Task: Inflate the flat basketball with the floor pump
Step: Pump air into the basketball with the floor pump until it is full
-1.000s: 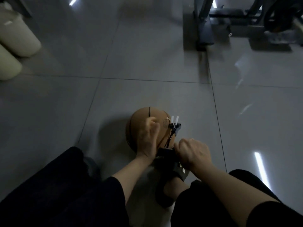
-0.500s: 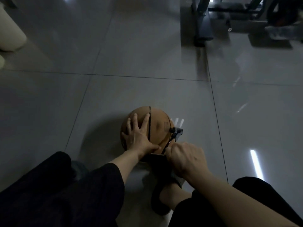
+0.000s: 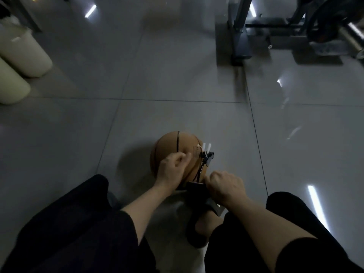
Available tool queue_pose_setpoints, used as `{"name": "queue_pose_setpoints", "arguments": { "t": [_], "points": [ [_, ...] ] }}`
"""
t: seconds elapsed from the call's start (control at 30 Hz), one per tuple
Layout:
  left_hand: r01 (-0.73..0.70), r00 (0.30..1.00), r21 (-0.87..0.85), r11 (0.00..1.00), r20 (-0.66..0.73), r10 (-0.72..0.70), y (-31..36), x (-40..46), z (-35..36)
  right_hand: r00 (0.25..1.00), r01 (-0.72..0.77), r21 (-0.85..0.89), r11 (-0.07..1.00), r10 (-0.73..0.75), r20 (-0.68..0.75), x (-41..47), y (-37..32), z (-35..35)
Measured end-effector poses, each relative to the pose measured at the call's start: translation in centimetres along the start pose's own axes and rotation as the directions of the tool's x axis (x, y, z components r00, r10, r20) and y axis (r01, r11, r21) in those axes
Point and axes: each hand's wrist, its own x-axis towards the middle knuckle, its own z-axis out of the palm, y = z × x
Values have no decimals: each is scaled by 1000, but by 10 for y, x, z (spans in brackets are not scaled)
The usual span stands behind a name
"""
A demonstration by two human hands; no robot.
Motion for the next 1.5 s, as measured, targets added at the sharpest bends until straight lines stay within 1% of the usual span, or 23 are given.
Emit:
{"name": "queue_pose_setpoints", "arguments": {
  "t": [0.03, 0.07, 0.1, 0.13, 0.17, 0.23, 0.3, 0.33, 0.37, 0.4, 0.5, 0.63, 0.7, 0.83, 0.9, 0.97, 1.03, 1.13, 1.2, 1.27, 1.33, 1.43, 1.5],
  "points": [
    [-10, 996, 13, 1000, 89, 9, 11, -16, 5, 999, -36, 31, 999, 36, 6, -4, -2, -4],
    [-42, 986, 78, 996, 163, 29, 25, -33, 8, 996, -92, 101, 991, 92, 7, -11, -3, -12],
    [-112, 980, 177, 978, 184, 79, 36, -46, 11, 987, -160, 165, 973, 160, 15, -20, -2, -23],
    [-184, 978, 291, 939, 151, 145, 48, -51, 12, 980, -194, 200, 960, 200, -8, -27, -1, -35],
    [-242, 970, 395, 886, 100, 220, 64, -54, 11, 980, -184, 176, 967, 193, -39, -37, 1, -48],
    [-299, 946, 495, 816, 40, 323, 104, -52, 3, 984, -141, 142, 980, 154, -89, -51, 12, -76],
    [-310, 939, 480, 820, 23, 342, 140, -45, -6, 979, -158, 165, 973, 176, -99, -56, 21, -111],
    [-305, 940, 458, 835, 1, 342, 153, -43, -11, 974, -182, 225, 957, 206, -92, -54, 25, -124],
    [-308, 935, 428, 850, -29, 353, 159, -41, -14, 967, -199, 285, 938, 235, -98, -51, 25, -133],
    [-318, 926, 403, 858, -64, 373, 157, -39, -14, 963, -201, 299, 933, 245, -116, -48, 24, -135],
    [-307, 923, 398, 864, -97, 372, 111, -41, 4, 977, -169, 146, 975, 184, -104, -44, 12, -89],
    [-246, 962, 322, 915, -37, 271, 29, -45, 43, 982, -184, 79, 980, 180, 54, -35, 3, -19],
    [-232, 965, 287, 929, -50, 256, 15, -43, 54, 988, -131, -15, 991, 132, 79, -27, 4, -11],
    [-212, 967, 247, 946, -87, 239, -1, -25, 63, 989, -139, 20, 990, 137, 57, -5, 10, -2],
    [-201, 966, 272, 941, -107, 237, -5, -16, 66, 992, -117, -7, 993, 117, 50, 6, 14, 2],
    [-192, 965, 300, 935, -117, 236, 4, -13, 70, 993, -106, -21, 994, 107, 50, 10, 21, 0],
    [-192, 972, 299, 935, -73, 223, 18, -15, 68, 995, -74, -37, 997, 76, 61, 10, 29, -3],
    [-213, 975, 287, 934, 3, 222, 31, -27, 63, 985, -75, -16, 997, 77, 153, -5, 32, -10],
    [-232, 972, 273, 934, 23, 234, 40, -37, 52, 988, -53, -8, 999, 54, 147, -17, 28, -17],
    [-264, 960, 281, 923, -16, 280, 58, -46, 35, 998, -46, 15, 999, 45, 54, -28, 24, -34],
    [-320, 928, 279, 905, -102, 359, 81, -47, 19, 996, -87, 37, 996, 87, -15, -32, 23, -62],
    [-428, 834, 306, 851, -229, 502, 128, -52, -5, 985, -156, 121, 980, 163, -48, -43, 23, -122],
    [-451, 820, 275, 849, -248, 516, 149, -56, -16, 986, -133, 132, 982, 144, -78, -48, 19, -146]
  ]
}}
